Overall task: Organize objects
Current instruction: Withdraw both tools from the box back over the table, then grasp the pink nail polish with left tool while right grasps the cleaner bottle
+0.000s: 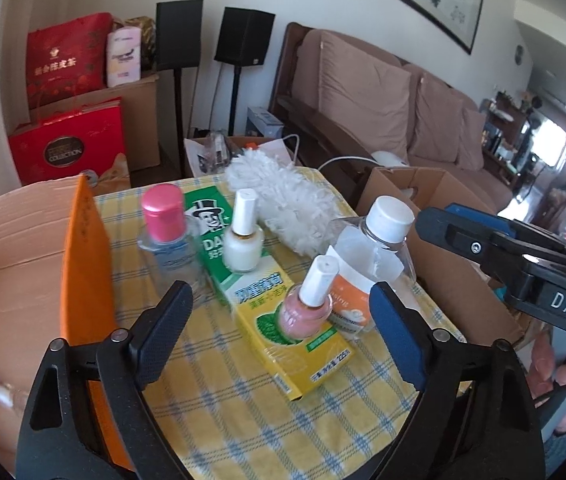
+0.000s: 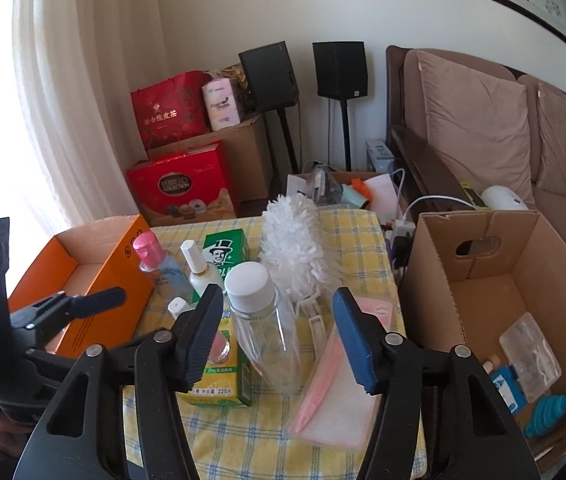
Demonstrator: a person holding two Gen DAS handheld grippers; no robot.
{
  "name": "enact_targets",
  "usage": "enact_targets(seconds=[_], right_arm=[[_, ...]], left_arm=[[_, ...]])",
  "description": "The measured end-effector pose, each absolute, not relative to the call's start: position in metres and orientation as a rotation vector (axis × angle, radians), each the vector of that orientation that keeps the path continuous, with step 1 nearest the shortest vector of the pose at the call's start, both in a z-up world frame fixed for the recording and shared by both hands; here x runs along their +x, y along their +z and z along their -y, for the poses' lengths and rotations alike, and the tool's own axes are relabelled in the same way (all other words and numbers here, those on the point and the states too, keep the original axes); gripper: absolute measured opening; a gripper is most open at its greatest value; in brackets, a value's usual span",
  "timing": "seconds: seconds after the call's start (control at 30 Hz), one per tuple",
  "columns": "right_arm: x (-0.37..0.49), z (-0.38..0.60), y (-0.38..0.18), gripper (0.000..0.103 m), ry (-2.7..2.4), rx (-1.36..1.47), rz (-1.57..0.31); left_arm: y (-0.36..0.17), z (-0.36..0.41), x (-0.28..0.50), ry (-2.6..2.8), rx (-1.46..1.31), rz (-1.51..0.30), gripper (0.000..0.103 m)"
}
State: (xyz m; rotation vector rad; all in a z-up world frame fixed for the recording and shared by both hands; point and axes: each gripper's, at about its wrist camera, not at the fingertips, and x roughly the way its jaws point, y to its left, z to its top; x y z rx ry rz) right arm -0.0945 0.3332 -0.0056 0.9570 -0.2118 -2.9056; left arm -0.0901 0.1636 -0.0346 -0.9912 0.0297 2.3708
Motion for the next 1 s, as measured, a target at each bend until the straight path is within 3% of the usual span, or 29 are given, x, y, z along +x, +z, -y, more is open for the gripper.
enact_targets(seconds=[0.27, 0.37, 0.5, 0.6, 1.0], right_arm=[[-0.107, -0.328, -0.011, 0.055, -2.871, 0.966, 0.194], [-0.113, -0.327, -0.016, 0.052, -2.864, 0.98, 0.182], [-0.121, -0.326, -0.021, 0.046, -2.842, 0.995, 0.191], [-0.126, -0.325, -0.025, 0.041, -2.824, 1.009, 0.19], [-0.126, -0.328, -0.024, 0.036, -2.812, 1.005, 0.248]], left_arm=[[-0.046, -0.182, -0.103, 2.345, -1.011, -0.054, 0.061], [-0.05, -0.185, -0.108, 2.332, -1.026, -0.053, 0.049], [-0.054, -0.186, -0.111, 2.311, -1.04, -0.037, 0.023], [-0.052, -0.188, -0.109, 2.33, -1.019, -0.057, 0.015], [-0.04, -0.172, -0.104, 2.33, -1.021, -0.02, 0.015]])
